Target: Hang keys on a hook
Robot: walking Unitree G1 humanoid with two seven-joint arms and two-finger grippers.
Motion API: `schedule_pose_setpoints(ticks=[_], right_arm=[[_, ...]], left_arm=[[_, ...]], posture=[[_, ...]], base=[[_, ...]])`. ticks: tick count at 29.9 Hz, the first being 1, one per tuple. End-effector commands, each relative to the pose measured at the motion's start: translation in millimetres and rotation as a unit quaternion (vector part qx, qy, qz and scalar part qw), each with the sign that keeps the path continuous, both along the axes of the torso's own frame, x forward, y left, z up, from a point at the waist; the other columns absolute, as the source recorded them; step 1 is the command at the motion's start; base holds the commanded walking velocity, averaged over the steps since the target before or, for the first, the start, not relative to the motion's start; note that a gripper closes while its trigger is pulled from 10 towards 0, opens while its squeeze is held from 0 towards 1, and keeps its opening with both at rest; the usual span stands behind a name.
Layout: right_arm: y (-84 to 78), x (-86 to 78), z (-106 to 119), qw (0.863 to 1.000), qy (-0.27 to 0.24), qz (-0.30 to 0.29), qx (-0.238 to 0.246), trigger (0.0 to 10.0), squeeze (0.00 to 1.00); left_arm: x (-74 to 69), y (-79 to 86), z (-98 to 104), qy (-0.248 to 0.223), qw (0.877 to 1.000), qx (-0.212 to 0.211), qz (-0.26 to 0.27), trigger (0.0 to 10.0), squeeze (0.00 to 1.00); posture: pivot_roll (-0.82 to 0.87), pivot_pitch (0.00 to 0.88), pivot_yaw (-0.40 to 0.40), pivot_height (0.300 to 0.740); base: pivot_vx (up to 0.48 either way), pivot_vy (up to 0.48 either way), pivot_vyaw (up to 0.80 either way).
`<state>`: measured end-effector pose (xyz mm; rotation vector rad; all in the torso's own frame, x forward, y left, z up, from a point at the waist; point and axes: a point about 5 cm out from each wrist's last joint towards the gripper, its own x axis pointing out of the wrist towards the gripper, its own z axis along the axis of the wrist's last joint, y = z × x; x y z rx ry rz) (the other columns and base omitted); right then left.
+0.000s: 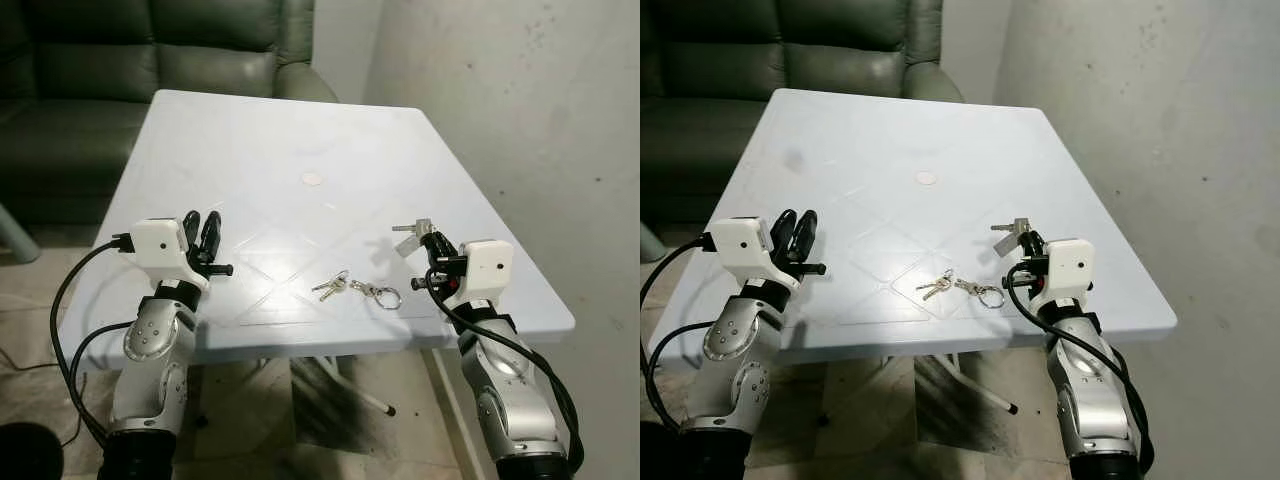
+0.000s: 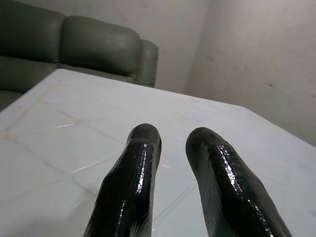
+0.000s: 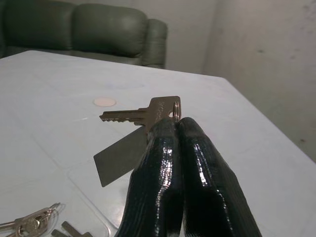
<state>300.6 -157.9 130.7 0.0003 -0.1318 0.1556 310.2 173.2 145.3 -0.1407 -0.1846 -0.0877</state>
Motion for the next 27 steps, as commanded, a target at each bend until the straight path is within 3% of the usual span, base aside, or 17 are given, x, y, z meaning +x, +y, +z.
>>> schedule_pose_setpoints(ticks=[1, 27], right_arm=[[-1.2, 1.4, -1.3, 1.000, 0.007, -0.003, -0.001, 10.0, 0.00], [-1.5, 0.6, -4.1, 1.000, 0.016, -0.019, -0.002, 10.0, 0.00]], left_arm=[[2.5, 0.0, 1.0, 0.003, 1.000, 0.003, 0.003, 10.0, 0.00], [6.9, -4.4, -2.4, 0.035, 0.999, 0.004, 0.021, 10.0, 0.00]], posture=[[-0.02, 0.000, -0.096, 0.740], [-0.02, 0.010, -0.083, 0.740]], base=[[0.000, 0.480, -0.77], [0.000, 0.000, -0.77]])
